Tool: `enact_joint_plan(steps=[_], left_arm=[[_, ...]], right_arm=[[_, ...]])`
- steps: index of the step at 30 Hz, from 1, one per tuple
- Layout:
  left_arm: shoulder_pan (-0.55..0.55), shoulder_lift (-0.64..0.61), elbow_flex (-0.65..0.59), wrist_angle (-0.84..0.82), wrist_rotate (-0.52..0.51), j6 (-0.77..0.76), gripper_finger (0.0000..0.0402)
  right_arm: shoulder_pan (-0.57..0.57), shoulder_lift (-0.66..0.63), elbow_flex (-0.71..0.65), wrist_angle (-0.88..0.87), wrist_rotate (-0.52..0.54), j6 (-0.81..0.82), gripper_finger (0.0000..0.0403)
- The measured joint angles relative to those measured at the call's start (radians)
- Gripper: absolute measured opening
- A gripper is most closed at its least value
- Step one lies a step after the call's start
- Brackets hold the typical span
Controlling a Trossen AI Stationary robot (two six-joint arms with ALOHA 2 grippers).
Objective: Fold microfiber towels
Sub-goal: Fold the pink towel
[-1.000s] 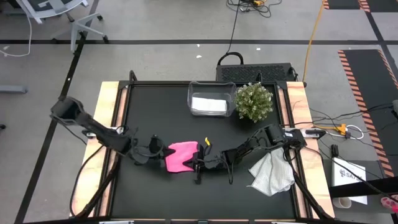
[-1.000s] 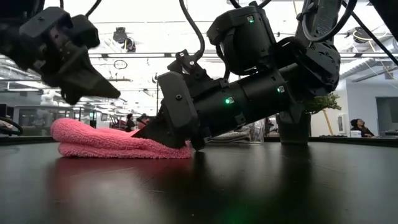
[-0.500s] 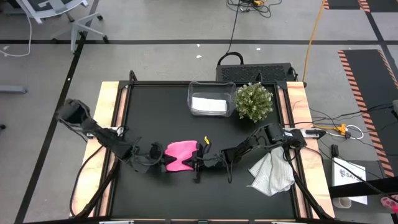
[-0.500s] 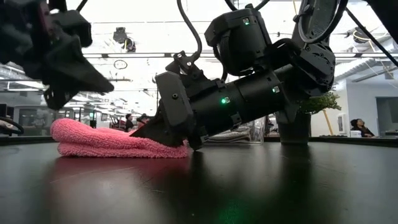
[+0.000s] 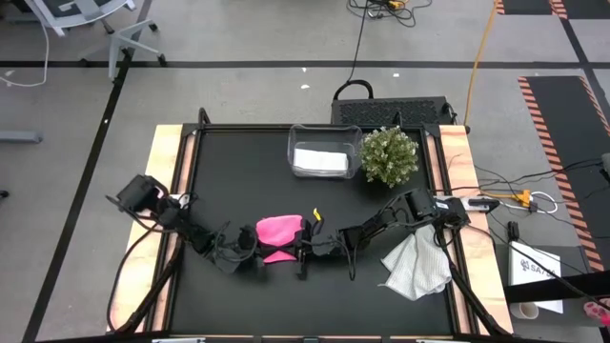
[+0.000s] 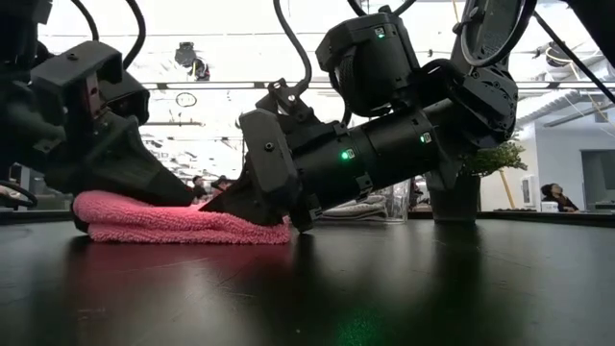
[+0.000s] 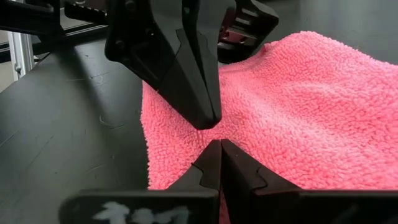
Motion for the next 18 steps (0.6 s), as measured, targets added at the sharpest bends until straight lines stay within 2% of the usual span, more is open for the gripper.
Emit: enact_joint_plan(steps=[10,18], left_arm=[[-0.002,0.030,0.006,-0.101,0.017,0.007,0.0000],[-0.002,0.030,0.009,-0.151,0.033,-0.001,0.0000]], right_arm=[[0.000,-0.005,0.000,0.001,0.000,0.002,0.0000],[-0.004,-0.120,-0.007,-0.072,-0.053,0.022,0.0000]])
